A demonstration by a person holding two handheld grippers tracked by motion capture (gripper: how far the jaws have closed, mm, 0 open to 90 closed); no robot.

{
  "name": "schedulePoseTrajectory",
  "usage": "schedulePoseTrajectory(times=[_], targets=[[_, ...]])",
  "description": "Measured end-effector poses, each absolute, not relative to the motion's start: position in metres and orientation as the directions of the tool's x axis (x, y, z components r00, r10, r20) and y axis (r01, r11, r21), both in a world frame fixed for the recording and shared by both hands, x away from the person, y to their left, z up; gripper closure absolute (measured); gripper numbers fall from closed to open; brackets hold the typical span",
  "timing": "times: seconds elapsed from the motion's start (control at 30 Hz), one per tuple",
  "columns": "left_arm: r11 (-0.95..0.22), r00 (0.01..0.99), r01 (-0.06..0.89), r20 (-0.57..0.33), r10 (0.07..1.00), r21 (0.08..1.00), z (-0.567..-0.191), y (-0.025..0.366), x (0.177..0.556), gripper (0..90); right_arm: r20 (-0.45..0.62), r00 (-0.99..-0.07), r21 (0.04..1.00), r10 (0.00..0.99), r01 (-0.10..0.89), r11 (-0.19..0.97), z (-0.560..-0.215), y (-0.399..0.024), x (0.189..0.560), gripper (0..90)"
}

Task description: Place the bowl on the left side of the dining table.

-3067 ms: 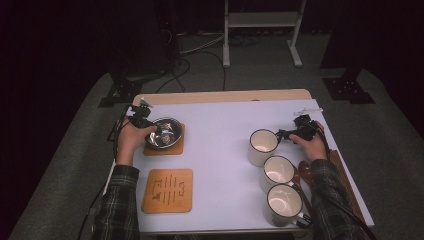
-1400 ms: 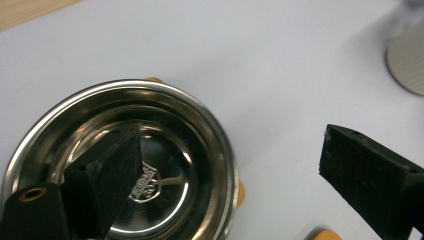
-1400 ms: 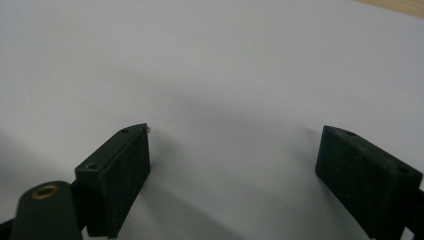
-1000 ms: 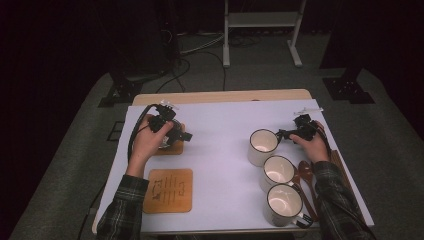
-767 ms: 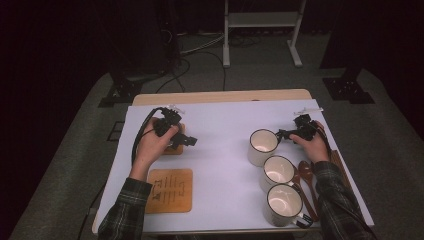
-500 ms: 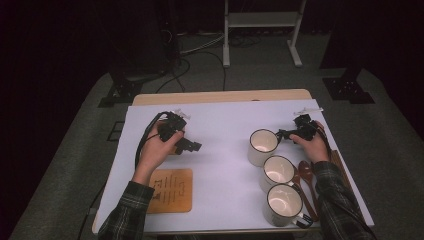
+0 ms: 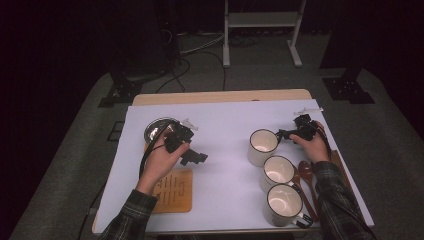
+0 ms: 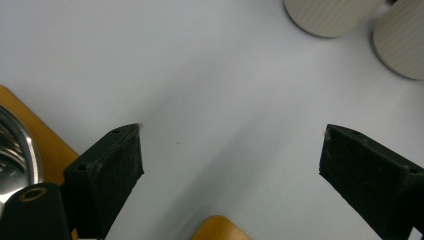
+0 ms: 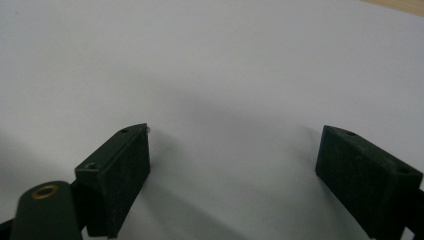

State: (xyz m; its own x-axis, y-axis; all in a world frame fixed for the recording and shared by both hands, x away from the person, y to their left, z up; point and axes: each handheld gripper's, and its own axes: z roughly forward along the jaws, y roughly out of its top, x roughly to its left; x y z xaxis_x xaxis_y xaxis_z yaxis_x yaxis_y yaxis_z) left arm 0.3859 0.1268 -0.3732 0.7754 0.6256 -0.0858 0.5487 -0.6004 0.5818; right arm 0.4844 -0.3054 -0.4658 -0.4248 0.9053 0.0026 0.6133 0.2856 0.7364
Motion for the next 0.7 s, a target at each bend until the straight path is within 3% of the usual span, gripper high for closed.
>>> schedulePoseTrajectory(times=[0.7], targets=[[-0.654, 0.822, 0.502, -0.077, 0.564, 0.565, -0.401, 0.105, 0.355, 9.2, 0.002, -0.425, 0.736, 0.905, 0.613, 0.287, -0.466, -0.305, 0.484, 12.7]])
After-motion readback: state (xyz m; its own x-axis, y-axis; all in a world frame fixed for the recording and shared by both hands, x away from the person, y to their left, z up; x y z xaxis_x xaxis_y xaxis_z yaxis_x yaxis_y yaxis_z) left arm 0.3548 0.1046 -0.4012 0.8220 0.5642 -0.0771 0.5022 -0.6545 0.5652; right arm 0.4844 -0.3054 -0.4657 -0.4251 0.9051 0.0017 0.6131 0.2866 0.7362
